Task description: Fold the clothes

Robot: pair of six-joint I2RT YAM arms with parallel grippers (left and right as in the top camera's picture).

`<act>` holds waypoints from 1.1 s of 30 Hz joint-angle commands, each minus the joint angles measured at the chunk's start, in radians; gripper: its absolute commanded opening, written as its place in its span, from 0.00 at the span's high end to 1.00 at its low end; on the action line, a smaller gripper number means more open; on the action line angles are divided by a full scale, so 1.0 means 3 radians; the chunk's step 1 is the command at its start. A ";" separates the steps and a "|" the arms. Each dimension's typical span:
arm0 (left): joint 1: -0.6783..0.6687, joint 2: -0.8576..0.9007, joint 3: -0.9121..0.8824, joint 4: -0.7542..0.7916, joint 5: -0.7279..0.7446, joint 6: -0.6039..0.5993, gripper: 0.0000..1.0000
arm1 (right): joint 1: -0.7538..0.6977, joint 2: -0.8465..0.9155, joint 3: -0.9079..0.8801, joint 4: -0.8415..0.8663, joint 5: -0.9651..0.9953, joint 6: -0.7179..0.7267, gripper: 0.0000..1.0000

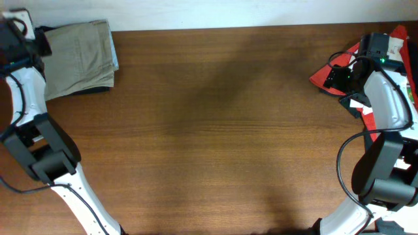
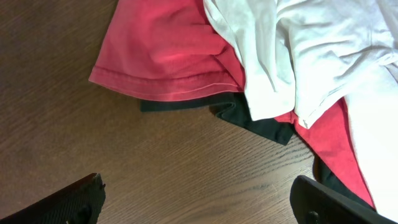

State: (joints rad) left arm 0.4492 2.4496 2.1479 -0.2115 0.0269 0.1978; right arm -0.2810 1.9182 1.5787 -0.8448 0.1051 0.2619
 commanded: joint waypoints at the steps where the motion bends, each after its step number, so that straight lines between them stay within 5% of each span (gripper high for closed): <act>1: 0.0097 0.0444 0.0038 -0.0034 -0.0140 -0.0006 0.99 | -0.0004 0.0005 0.0050 0.0000 0.0028 0.0038 0.02; 12: 0.0097 0.0319 0.0474 -0.0197 -0.0379 -0.0010 0.99 | -0.0004 0.0004 0.0050 0.0000 0.0028 0.0038 0.01; 20: -0.0182 -0.0107 0.0666 -0.0301 -0.0058 -0.0487 0.99 | -0.0004 0.0005 0.0050 0.0000 0.0028 0.0038 0.01; 33: -0.0760 0.0689 0.0633 -0.0523 0.0038 -0.0484 0.98 | -0.0004 0.0005 0.0050 0.0000 0.0028 0.0038 0.01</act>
State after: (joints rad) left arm 0.2523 2.5679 2.3520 -0.3603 0.0216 0.0620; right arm -0.2810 1.9182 1.5787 -0.8448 0.1051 0.2626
